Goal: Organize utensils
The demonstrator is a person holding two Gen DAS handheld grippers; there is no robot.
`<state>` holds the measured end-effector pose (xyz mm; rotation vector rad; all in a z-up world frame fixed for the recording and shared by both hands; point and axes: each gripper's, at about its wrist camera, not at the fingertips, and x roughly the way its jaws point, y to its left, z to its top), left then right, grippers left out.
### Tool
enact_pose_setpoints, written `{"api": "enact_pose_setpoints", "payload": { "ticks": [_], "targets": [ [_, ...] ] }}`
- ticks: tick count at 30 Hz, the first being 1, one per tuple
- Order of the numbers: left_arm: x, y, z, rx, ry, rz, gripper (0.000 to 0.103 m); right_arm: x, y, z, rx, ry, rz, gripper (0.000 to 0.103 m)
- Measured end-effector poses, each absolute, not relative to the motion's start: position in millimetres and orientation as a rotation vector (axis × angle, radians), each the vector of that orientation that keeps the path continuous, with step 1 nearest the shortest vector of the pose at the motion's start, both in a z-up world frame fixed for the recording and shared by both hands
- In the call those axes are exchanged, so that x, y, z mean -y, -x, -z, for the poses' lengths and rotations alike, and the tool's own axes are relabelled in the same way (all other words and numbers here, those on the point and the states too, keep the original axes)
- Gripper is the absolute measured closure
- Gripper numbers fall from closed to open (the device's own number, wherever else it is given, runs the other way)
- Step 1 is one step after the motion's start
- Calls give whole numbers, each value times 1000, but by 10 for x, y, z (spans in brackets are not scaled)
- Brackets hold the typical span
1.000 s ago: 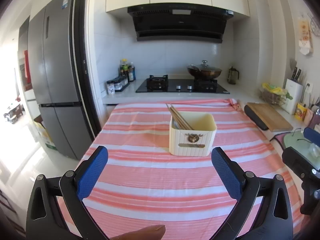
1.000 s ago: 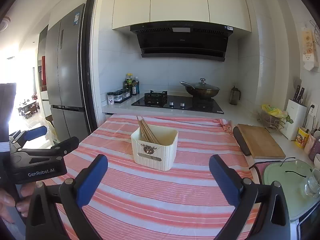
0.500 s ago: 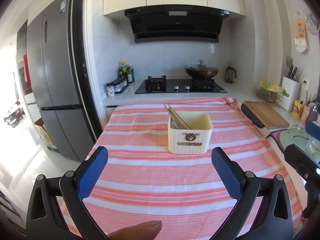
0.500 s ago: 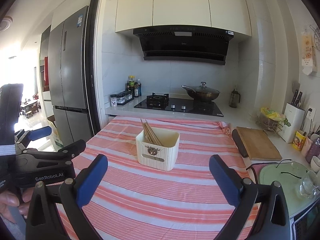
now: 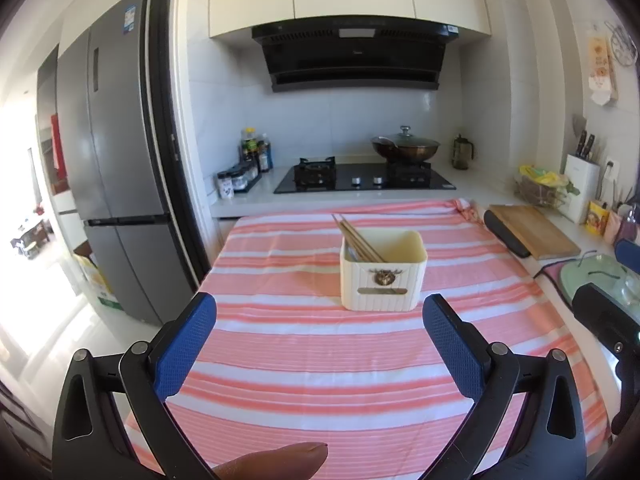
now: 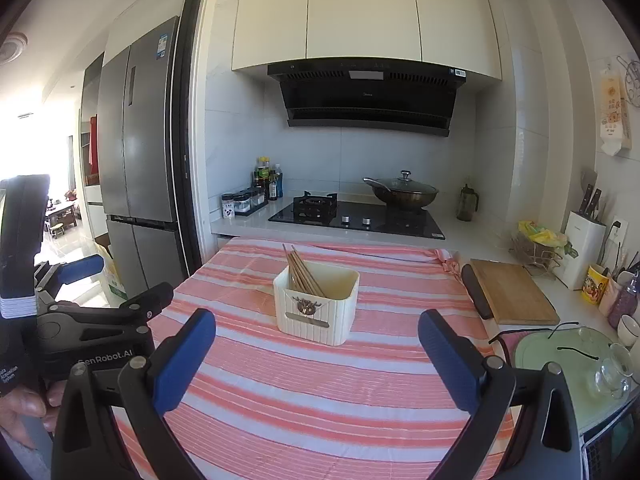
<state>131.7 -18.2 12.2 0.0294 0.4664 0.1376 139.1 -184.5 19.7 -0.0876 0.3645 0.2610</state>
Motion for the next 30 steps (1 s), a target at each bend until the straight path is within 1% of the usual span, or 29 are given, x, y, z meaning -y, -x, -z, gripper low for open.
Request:
{"api": "enact_pose_setpoints", "payload": {
  "ticks": [30],
  "targets": [
    [182,-1283,-165,-472,-11,-136,0,1819,-1334,-176,-380,79,-259,0]
  ]
}}
